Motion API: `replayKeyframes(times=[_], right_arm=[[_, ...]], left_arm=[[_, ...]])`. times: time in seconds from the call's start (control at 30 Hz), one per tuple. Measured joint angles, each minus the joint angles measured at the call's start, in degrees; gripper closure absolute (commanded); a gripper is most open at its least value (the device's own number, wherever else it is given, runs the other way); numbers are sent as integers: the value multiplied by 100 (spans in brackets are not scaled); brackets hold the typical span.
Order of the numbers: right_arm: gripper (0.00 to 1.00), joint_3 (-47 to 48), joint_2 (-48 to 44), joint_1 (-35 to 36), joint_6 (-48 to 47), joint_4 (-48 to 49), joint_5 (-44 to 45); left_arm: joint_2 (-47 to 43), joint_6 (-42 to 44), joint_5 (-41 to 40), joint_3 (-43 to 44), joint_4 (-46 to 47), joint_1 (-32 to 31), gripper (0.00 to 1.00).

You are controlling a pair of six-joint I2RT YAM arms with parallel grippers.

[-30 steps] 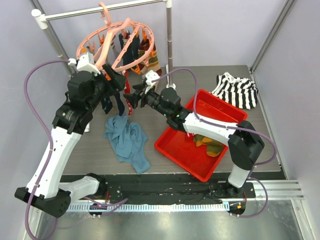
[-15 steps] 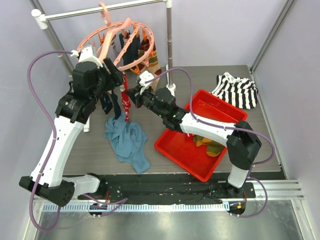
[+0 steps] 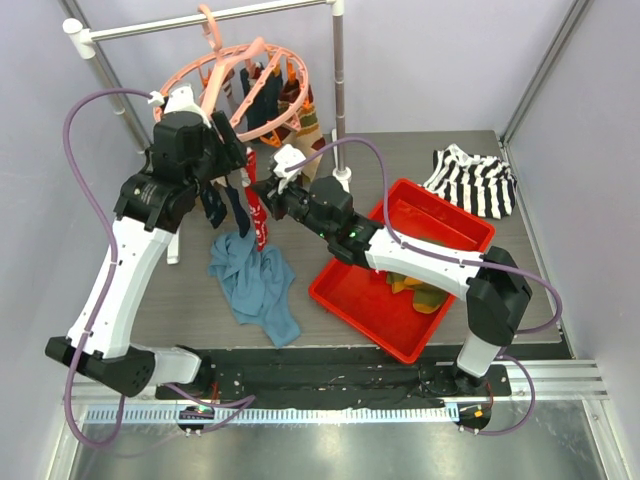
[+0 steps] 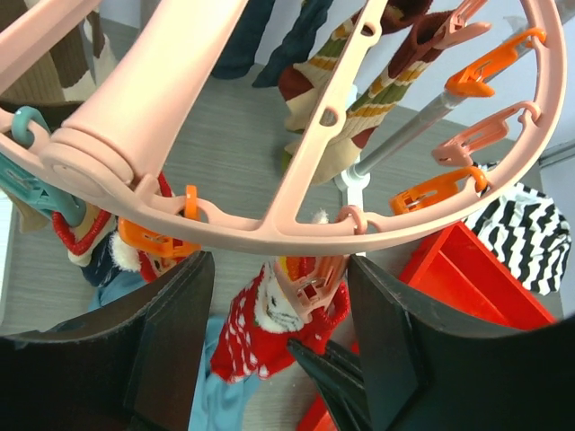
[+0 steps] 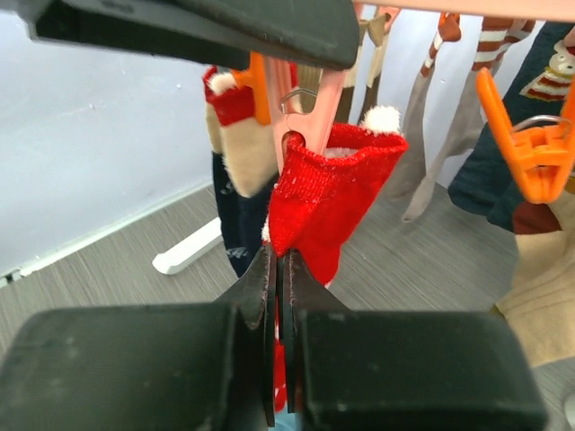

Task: Remove the socks clipped to the hanger

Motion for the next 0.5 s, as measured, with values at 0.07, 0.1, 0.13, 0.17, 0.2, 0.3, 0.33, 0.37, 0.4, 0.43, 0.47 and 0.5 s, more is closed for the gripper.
replayKeyframes(times=[0.07, 0.1, 0.13, 0.17, 0.2, 0.3, 0.33, 0.37, 0.4, 0.43, 0.47, 0.5], right_arm=[[99, 26, -2, 2, -55, -76, 26], [99, 37, -2, 2, -66, -96, 35], [99, 48, -2, 2, -76, -116, 37], [99, 52, -4, 2, -83, -120, 42], [99, 55, -13, 2, -85, -131, 39], [99, 57, -37, 2, -83, -190, 35], [99, 57, -55, 2, -83, -221, 35], [99, 57, -72, 2, -83, -256, 35], [99, 57, -92, 2, -83, -286, 35], [99, 59, -103, 2, -83, -299, 35], [99, 61, -114, 2, -85, -306, 35], [99, 61, -127, 2, -85, -332, 33]], left_arm=[[85, 15, -90, 177, -146, -57, 37], [129, 24, -136, 258, -186, -90, 37], [181, 48, -208, 356, -234, -142, 37], [223, 74, -275, 426, -273, -197, 37], [264, 98, -345, 485, -293, -273, 37], [345, 118, -487, 564, -365, -413, 37], [374, 118, -542, 586, -404, -448, 37], [415, 118, -592, 619, -461, -483, 37], [459, 116, -658, 658, -509, -511, 38], [501, 114, -717, 682, -538, -533, 39], [533, 109, -758, 704, -568, -553, 40], [579, 103, -839, 734, -623, -566, 41]])
